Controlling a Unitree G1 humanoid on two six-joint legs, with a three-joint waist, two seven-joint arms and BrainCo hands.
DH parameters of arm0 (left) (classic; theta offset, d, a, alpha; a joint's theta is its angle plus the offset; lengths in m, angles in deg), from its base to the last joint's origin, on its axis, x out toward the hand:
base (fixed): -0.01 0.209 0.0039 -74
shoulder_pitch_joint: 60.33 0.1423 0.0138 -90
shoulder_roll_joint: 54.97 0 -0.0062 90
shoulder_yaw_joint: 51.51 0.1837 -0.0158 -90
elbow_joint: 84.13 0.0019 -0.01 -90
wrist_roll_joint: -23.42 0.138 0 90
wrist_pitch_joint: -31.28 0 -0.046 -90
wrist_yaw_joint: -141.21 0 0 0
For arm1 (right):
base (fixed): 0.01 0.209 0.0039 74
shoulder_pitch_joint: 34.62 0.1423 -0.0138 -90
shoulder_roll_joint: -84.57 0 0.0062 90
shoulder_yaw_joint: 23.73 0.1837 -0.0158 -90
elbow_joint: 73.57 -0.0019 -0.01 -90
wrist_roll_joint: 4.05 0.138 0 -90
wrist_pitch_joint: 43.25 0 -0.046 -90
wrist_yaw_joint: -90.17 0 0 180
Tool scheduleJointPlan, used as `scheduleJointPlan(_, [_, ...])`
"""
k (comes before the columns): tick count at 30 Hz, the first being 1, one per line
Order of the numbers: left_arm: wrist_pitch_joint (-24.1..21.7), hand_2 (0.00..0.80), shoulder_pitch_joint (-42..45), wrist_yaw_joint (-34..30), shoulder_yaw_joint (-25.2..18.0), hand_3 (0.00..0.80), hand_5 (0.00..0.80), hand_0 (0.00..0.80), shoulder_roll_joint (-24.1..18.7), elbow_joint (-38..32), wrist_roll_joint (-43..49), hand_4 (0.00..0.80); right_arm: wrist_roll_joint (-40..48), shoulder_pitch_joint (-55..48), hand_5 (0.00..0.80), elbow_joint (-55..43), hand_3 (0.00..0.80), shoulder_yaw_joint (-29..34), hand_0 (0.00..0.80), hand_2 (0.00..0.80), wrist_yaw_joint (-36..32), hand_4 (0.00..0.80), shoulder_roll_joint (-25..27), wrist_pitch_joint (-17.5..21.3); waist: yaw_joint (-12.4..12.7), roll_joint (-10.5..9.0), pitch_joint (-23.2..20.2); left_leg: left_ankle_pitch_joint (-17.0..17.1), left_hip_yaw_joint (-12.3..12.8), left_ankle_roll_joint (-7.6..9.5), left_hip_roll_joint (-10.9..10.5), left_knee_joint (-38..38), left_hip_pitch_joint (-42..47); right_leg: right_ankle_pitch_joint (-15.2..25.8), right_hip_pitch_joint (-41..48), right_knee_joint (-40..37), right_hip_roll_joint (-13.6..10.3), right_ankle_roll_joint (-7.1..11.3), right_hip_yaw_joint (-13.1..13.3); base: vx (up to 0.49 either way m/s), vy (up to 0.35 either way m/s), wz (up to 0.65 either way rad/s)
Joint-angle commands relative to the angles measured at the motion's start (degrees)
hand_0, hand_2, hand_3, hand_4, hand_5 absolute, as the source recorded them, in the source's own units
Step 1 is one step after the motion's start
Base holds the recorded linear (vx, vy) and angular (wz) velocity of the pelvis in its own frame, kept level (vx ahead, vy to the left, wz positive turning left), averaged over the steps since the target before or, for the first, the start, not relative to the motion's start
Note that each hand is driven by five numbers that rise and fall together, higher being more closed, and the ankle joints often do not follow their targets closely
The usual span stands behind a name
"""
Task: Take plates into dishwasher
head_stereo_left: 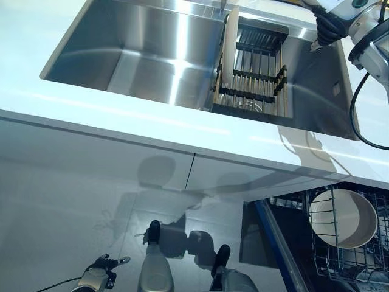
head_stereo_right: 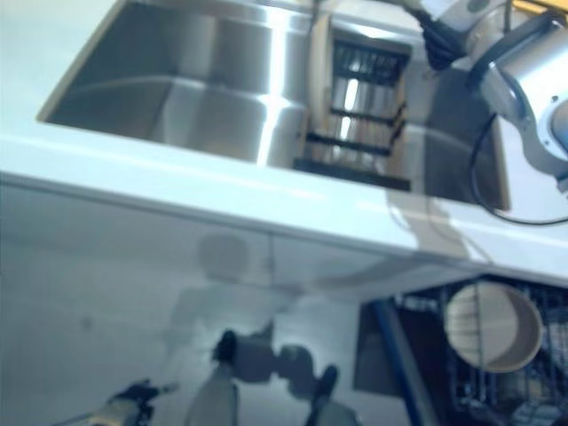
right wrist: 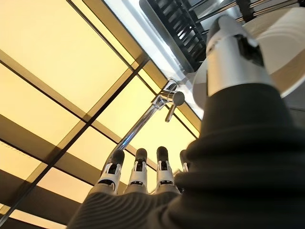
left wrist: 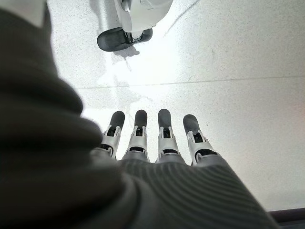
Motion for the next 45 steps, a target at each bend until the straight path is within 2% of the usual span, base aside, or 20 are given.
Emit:
scheduleJointPlan(1, [-0.3,0.000,-0.7,0.3,0.9,0.000,0.000,0.000,-1.5,0.9,0.2,0.000,-2.9,7.9,0.000,-0.6,0.000,-3.5,0.000,0.000,-0.6,0.000,0.7,0.1,1.0,-2.25,-0.2,-4.9,-1.0,2.94,-1.1,-0.2,2.5,1.8,-1.2,0.2,-1.1,2.53,0.8,0.000,0.000,0.00])
scheduleJointPlan(12, [-0.2,0.000,-0.4,0.2,0.6,0.000,0.000,0.000,-1.2,0.8,1.4,0.000,-2.5,10.1,0.000,-2.7,0.000,-4.7,0.000,0.000,-2.5,0.000,-1.5,-0.4,1.8,-2.54,-0.9,-5.0,-1.2,2.68,-1.3,-0.2,2.3,1.6,-0.9,-0.1,-1.1,2.54,0.1,0.003,0.002,0.01])
scheduleJointPlan(20, [-0.2,0.000,0.1,-0.1,0.9,0.000,0.000,0.000,-0.9,0.6,1.2,0.000,-6.6,12.7,0.000,-3.5,0.000,-7.5,0.000,0.000,-7.9,0.000,-3.8,2.0,2.8,-2.51,-1.2,-5.0,-1.3,2.60,-1.2,-0.2,2.4,1.5,-0.6,-0.1,-1.4,2.63,-0.3,0.020,0.009,0.03])
scheduleJointPlan(29, [-0.6,0.000,0.7,-0.2,0.9,0.000,0.000,0.000,-1.8,-0.8,1.2,0.000,-8.7,14.2,0.000,-1.2,0.000,-9.5,0.000,0.000,-8.4,0.000,-4.8,2.1,4.0,-2.15,0.2,-5.0,-1.9,2.56,-1.2,-0.2,1.1,1.4,-1.5,0.0,-1.2,2.44,-0.8,0.002,-0.003,0.02])
scheduleJointPlan(45, [-1.0,0.000,0.3,-0.6,0.7,0.000,0.000,0.000,-2.3,-2.1,-0.3,0.000,-11.5,13.5,0.000,0.6,0.000,-9.0,0.000,0.000,-8.1,0.000,-4.7,2.4,4.0,-1.44,2.6,-4.8,-2.6,2.81,-1.3,-0.2,-0.6,1.4,-3.4,0.6,-1.2,2.29,-0.3,0.003,0.001,0.00])
